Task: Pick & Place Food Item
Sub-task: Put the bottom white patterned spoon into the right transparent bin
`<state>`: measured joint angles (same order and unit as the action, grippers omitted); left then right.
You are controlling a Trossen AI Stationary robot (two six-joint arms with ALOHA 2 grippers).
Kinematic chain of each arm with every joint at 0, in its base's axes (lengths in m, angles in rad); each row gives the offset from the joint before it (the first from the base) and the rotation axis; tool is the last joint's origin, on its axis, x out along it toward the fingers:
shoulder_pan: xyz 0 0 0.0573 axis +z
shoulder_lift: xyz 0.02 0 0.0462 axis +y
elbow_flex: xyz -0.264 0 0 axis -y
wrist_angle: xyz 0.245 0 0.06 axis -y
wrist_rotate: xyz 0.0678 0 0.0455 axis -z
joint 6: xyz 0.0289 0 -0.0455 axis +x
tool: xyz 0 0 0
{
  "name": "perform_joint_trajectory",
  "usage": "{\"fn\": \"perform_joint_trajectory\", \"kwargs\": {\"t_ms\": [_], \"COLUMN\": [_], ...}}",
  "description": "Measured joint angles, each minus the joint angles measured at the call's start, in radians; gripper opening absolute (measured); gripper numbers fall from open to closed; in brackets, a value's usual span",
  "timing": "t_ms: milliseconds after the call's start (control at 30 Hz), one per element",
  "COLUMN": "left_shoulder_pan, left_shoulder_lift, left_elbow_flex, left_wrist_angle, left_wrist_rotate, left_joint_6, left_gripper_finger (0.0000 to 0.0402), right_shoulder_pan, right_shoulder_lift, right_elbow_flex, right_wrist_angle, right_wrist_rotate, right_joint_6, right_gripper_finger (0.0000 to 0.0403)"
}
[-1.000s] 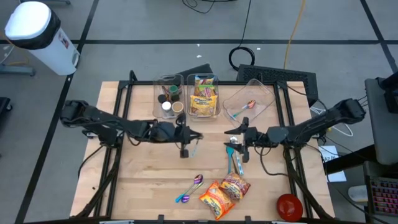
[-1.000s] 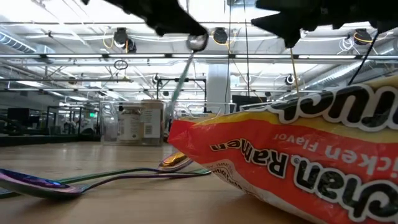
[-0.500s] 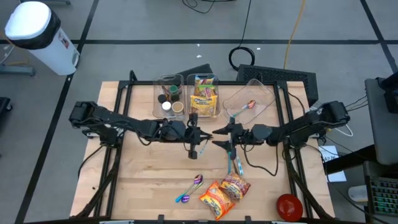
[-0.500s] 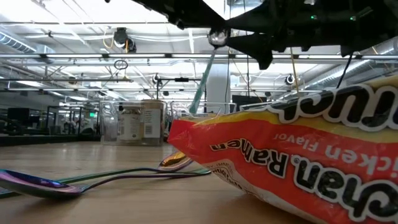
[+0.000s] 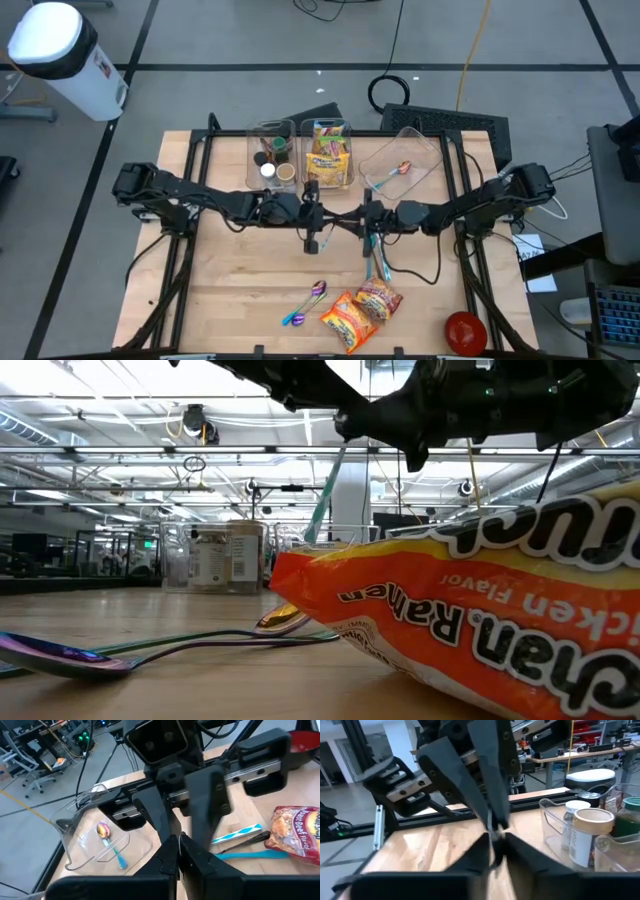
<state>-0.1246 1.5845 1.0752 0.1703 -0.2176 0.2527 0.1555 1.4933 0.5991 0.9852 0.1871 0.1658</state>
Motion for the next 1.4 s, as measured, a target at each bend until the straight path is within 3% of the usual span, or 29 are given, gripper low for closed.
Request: {"fn": "perform_joint_trajectory", "kwargs": {"t_ms": [67, 233, 467, 600, 733, 967, 1167, 1400], "left_shoulder_pan": [0.000, 0.000, -0.040, -0.080, -0.094, -0.075, -0.044, 0.002], "left_shoulder_lift": [0.000, 0.000, -0.087, -0.187, -0.239, -0.201, -0.130, -0.039], "left_elbow_flex": [0.000, 0.000, -0.002, 0.002, 0.002, -0.017, -0.050, -0.050], "left_wrist_angle": [0.003, 0.025, 0.042, -0.031, -0.145, -0.275, -0.276, -0.239], "left_wrist_rotate": [-0.004, -0.013, -0.093, -0.096, -0.107, -0.106, -0.106, -0.106], "left_joint_6": [-0.009, -0.013, -0.039, -0.044, -0.101, -0.235, -0.276, -0.308], "left_gripper_finger": [0.0005, 0.0028, 0.0146, 0.0210, 0.0249, 0.0268, 0.0269, 0.0269], "right_shoulder_pan": [0.000, 0.000, -0.001, -0.025, -0.066, -0.174, -0.293, -0.440], "right_shoulder_lift": [0.000, -0.002, -0.027, -0.144, -0.303, -0.570, -0.663, -0.630], "right_elbow_flex": [0.000, 0.000, -0.002, -0.001, -0.002, -0.002, -0.028, -0.196], "right_wrist_angle": [-0.008, -0.011, -0.056, -0.168, -0.313, -0.575, -0.741, -0.657], "right_wrist_rotate": [0.007, 0.011, -0.018, -0.005, 0.062, 0.294, 0.535, 0.509], "right_joint_6": [-0.021, -0.020, -0.012, -0.024, -0.074, -0.196, -0.247, -0.092], "right_gripper_finger": [0.0015, 0.0007, 0.0002, 0.0001, 0.0001, 0.0001, 0.0001, 0.0000]}}
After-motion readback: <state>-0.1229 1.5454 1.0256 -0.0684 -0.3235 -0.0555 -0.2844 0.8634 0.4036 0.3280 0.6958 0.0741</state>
